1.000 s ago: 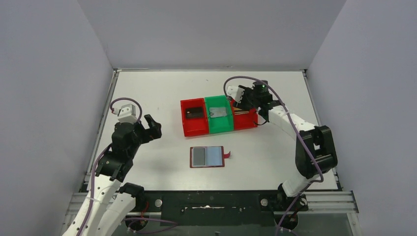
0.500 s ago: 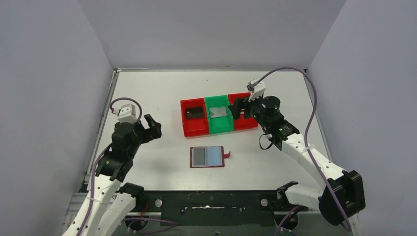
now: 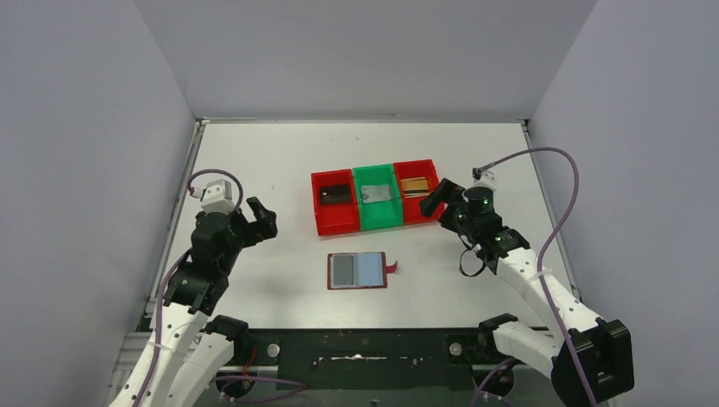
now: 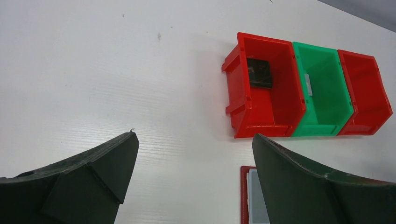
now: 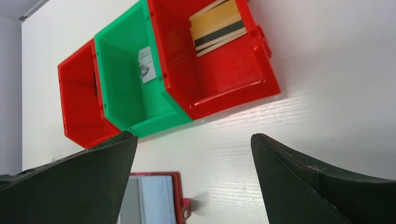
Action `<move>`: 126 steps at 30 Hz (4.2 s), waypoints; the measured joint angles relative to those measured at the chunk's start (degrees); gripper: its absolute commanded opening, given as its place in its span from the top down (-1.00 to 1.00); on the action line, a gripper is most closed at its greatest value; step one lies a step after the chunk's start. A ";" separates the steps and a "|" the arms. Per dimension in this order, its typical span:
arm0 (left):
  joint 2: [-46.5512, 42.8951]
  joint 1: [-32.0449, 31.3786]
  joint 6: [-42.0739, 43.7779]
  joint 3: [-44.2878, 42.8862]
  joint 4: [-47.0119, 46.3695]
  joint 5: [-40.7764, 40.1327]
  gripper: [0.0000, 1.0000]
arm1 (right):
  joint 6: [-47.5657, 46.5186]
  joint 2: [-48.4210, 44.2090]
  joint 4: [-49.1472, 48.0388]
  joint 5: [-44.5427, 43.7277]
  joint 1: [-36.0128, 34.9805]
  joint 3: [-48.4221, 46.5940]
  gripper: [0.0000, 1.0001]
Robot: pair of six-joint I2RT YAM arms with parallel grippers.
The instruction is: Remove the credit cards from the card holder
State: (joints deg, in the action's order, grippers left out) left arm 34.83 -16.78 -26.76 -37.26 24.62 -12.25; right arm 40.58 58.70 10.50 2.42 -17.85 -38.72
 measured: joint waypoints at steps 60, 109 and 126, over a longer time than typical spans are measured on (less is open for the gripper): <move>-1.51 0.00 -1.70 0.00 0.68 -6.69 -0.92 | 21.07 52.19 21.62 -26.58 -48.94 -34.97 0.23; 14.64 -1.55 -22.64 18.25 -21.64 37.22 -0.40 | 22.67 34.42 -33.40 4.66 -35.41 3.06 1.00; 29.09 -12.41 -24.15 18.25 -32.76 37.27 -0.01 | 24.70 34.45 -36.74 6.10 -34.58 5.60 0.95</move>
State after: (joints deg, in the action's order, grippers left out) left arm 63.92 -29.19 -50.92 -19.00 -8.14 25.02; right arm 65.28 93.14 -26.24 8.51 -52.42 -33.12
